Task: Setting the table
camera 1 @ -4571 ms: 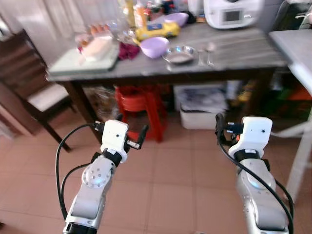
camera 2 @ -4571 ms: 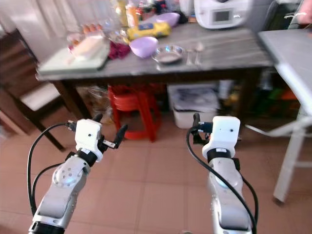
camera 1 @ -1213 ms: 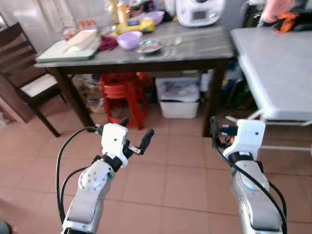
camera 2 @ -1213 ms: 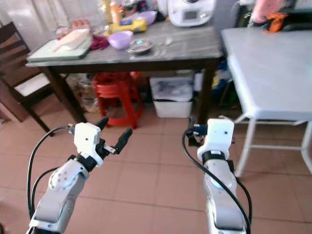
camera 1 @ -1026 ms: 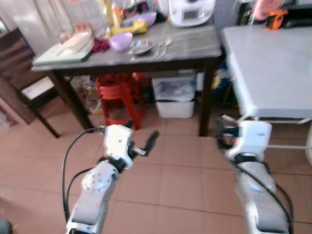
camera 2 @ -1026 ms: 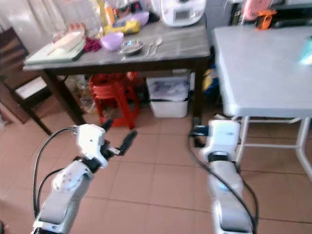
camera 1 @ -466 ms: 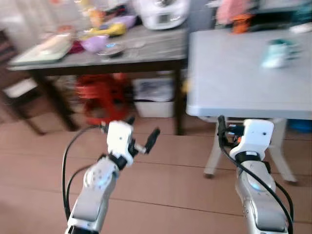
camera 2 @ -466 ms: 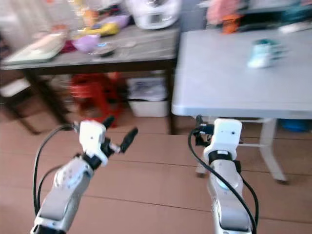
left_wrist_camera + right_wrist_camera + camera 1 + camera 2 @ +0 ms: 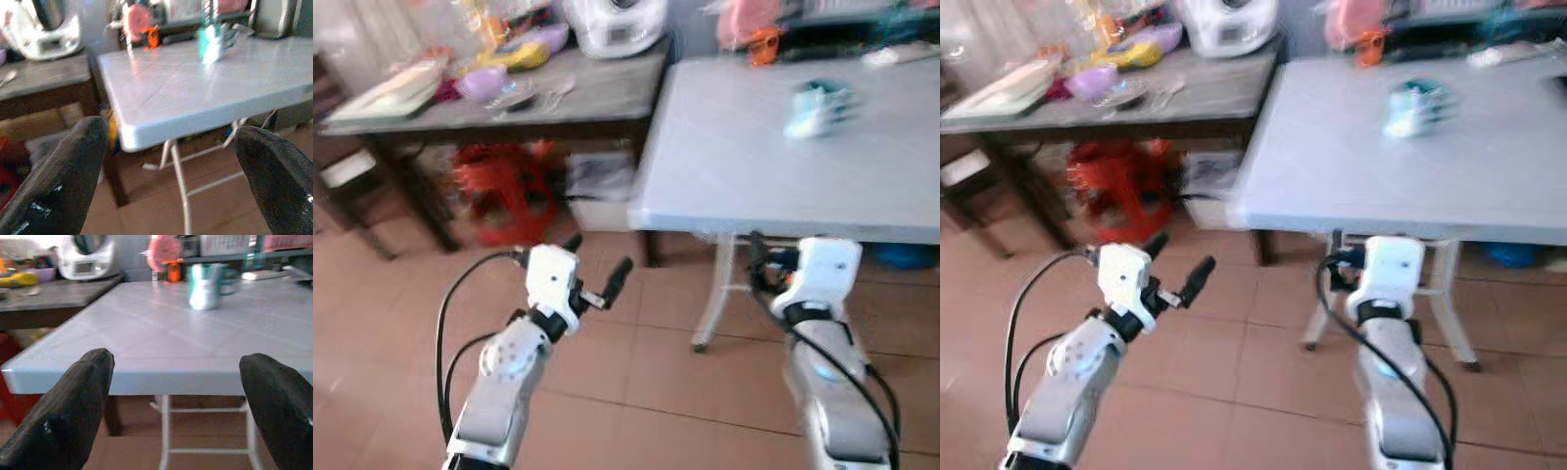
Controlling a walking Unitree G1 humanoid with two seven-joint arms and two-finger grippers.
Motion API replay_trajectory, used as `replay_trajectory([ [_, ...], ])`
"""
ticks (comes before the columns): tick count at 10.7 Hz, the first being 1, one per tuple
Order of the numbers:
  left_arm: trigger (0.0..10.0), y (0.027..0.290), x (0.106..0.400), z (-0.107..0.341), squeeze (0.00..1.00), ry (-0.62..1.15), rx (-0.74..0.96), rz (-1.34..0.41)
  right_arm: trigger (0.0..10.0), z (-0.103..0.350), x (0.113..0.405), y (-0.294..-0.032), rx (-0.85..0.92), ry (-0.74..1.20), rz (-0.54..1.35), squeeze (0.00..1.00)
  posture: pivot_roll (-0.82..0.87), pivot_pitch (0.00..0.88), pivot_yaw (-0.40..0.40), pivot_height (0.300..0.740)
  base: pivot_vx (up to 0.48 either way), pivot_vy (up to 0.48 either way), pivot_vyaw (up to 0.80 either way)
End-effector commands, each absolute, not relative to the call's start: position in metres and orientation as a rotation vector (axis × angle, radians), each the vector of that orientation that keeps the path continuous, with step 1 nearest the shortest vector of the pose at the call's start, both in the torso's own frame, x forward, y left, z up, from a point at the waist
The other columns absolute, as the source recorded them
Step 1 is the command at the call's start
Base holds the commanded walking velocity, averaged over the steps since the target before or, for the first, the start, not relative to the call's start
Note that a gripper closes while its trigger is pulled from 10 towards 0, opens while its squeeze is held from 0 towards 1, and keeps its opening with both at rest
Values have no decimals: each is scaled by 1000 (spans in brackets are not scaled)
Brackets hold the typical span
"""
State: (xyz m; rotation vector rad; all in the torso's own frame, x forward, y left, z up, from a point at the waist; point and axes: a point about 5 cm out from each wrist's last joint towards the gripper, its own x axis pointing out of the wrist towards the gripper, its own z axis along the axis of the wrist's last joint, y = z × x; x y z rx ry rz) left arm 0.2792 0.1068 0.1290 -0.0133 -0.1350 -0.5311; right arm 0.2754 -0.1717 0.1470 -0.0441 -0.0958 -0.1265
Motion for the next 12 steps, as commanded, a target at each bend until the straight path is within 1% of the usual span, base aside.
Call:
replay_trajectory([
  [1, 10000, 116, 280, 128, 0, -125, -22, -506, 10000, 147, 276, -163, -27, -97, -104, 478, -120, 44, 160, 740, 0, 0, 0],
  [2, 10000, 116, 280, 129, 0, -128, -17, -506, 10000, 147, 276, -163, -27, -97, -106, 482, -121, 44, 160, 740, 0, 0, 0],
  [4, 10000, 112, 278, 133, 0, -150, -34, -580, 10000, 147, 275, -164, -26, -97, -109, 475, -122, 43, 161, 740, 0, 0, 0],
  [5, 10000, 111, 276, 133, 0, -156, -42, -590, 10000, 147, 276, -165, -23, -96, -110, 475, -123, 44, 160, 740, 0, 0, -469],
  [10, 10000, 109, 272, 133, 0, -155, -60, -621, 10000, 147, 275, -164, -25, -95, -105, 478, -125, 53, 157, 740, 328, 0, -584],
  [12, 10000, 109, 272, 132, 0, -152, -63, -627, 10000, 147, 275, -164, -26, -95, -104, 478, -126, 54, 158, 740, 480, 0, 0],
])
